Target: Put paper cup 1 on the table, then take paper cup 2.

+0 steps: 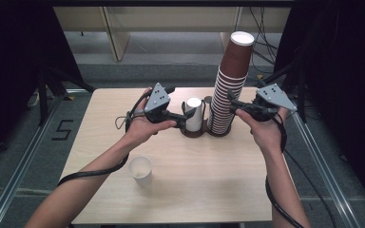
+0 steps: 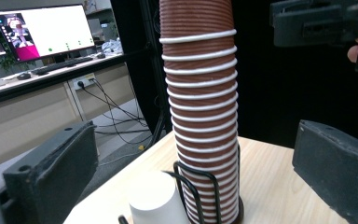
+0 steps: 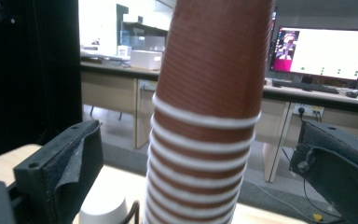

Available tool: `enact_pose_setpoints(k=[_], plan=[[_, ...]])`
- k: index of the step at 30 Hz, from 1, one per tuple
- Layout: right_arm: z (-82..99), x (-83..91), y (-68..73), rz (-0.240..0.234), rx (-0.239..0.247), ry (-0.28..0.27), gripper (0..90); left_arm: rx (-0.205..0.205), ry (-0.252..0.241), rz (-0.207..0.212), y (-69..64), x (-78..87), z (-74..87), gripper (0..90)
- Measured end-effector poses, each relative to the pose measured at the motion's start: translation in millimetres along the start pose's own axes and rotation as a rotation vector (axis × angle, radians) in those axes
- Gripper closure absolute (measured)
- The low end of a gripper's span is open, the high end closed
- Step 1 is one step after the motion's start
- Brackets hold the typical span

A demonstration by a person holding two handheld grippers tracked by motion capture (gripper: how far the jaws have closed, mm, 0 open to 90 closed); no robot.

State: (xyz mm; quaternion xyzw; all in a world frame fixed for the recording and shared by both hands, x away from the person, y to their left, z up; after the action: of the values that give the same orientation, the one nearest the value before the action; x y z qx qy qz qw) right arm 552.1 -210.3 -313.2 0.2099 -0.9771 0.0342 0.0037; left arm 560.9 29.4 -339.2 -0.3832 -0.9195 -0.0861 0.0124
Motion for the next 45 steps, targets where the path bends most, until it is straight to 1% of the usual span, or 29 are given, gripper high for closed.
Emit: enact_pose_setpoints(k=[1,2,4,7,8,9,10,11,13,14,16,18,19,21,24,26,27,28,29,30,31,33,35,39,42,44,45], plan=[[-3.2,-1.5,-0.6,0.001,-0.011,0.002,2.1,0.000,0.000,-0.005,1.4,-2.2,-1.9,0.0],[-7.0,-3.8,-2.5,0.005,-0.001,-0.007,2.1,0.001,-0.001,-0.008,2.4,-5.0,-4.2,0.0],[-13.1,-6.7,-3.6,0.007,-0.006,-0.009,2.1,-0.002,0.001,-0.009,2.3,-8.2,-7.1,0.0],[-20.0,-10.8,-5.5,0.009,0.000,-0.017,2.1,-0.009,-0.004,-0.002,-0.8,-13.1,-11.3,0.0],[-21.5,-11.8,-6.4,0.014,0.003,-0.021,2.1,-0.011,-0.004,0.000,-1.4,-14.4,-12.0,0.0],[-22.2,-12.1,-5.8,0.009,-0.008,-0.017,2.1,-0.011,-0.004,0.002,-2.4,-16.8,-12.8,0.0],[-23.5,-12.8,-6.1,0.016,-0.015,-0.022,2.1,-0.013,-0.002,0.003,-3.1,-18.5,-13.2,0.0],[-24.2,-12.6,-6.5,0.015,-0.016,-0.012,2.1,-0.013,-0.002,0.005,-3.8,-20.3,-13.7,0.0],[-26.3,-13.6,-8.3,0.023,-0.009,-0.025,2.1,-0.012,-0.001,0.008,-5.4,-23.7,-14.5,0.0],[-27.0,-14.0,-8.3,0.018,-0.017,-0.023,2.1,-0.010,-0.001,0.012,-6.1,-25.3,-14.9,0.0],[-29.0,-14.9,-9.9,0.026,-0.016,-0.025,2.1,-0.006,-0.001,0.016,-7.3,-28.5,-15.7,0.0],[-31.1,-16.0,-10.9,0.024,-0.015,-0.018,2.0,-0.008,0.002,0.016,-7.9,-31.9,-15.9,0.0],[-32.2,-16.8,-10.9,0.026,-0.021,-0.024,2.0,-0.007,0.003,0.018,-8.4,-34.3,-16.4,0.0],[-36.2,-19.3,-11.8,0.028,-0.020,-0.022,1.9,-0.001,-0.006,0.019,-9.0,-38.6,-18.4,0.0],[-41.3,-23.9,-15.3,0.034,-0.017,-0.027,1.8,-0.008,-0.006,0.021,-8.3,-45.3,-21.3,0.0],[-44.5,-27.8,-16.6,0.034,-0.022,-0.026,1.8,0.005,-0.011,0.019,-7.2,-49.7,-24.3,0.0],[-45.6,-29.6,-17.9,0.035,-0.014,-0.024,1.7,0.004,-0.011,0.014,-6.5,-52.0,-25.4,0.0],[-46.7,-32.0,-17.9,0.025,-0.022,-0.014,1.5,0.004,-0.010,0.013,-6.1,-54.7,-26.5,0.0],[-47.9,-34.8,-19.1,0.029,-0.019,-0.010,1.4,0.009,-0.012,0.015,-6.5,-57.7,-27.7,0.0],[-49.2,-37.4,-19.4,0.026,-0.025,-0.007,1.4,0.002,-0.008,0.019,-7.8,-61.4,-28.9,0.0],[-51.4,-39.5,-19.2,0.026,-0.041,-0.003,1.3,-0.003,-0.008,0.024,-9.6,-64.4,-29.7,0.0],[-55.0,-43.6,-20.3,0.029,-0.028,0.000,1.2,-0.010,-0.001,0.032,-13.0,-70.3,-30.7,0.0],[-57.7,-48.6,-20.9,0.027,-0.023,0.007,1.1,-0.004,0.000,0.037,-15.2,-76.4,-31.7,0.0],[-59.6,-56.9,-19.1,0.020,-0.043,0.020,0.9,0.012,0.012,0.047,-17.8,-89.2,-31.3,0.1],[-62.2,-59.7,-18.2,0.022,-0.031,0.018,0.8,0.015,0.010,0.050,-20.6,-96.6,-33.5,0.5],[-63.1,-61.8,-16.9,0.019,-0.042,0.028,0.8,0.002,0.015,0.045,-22.4,-102.3,-34.6,0.6],[-63.6,-62.9,-16.9,0.017,-0.041,0.030,0.8,0.009,0.014,0.045,-22.1,-104.4,-35.3,0.8]])
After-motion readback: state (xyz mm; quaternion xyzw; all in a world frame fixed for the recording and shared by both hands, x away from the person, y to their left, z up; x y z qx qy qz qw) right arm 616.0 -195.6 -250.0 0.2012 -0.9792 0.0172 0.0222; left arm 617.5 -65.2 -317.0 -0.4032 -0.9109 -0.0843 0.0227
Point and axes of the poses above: each handheld gripper's, and its own axes: x roughly backward along the jaws, z roughly out of its underside, y roughly to its left, the point moved 5 cm from there along -x, roughly forward along the jaws, and after that the axes turned 5 degrees about -z, right-handed, at the moved point
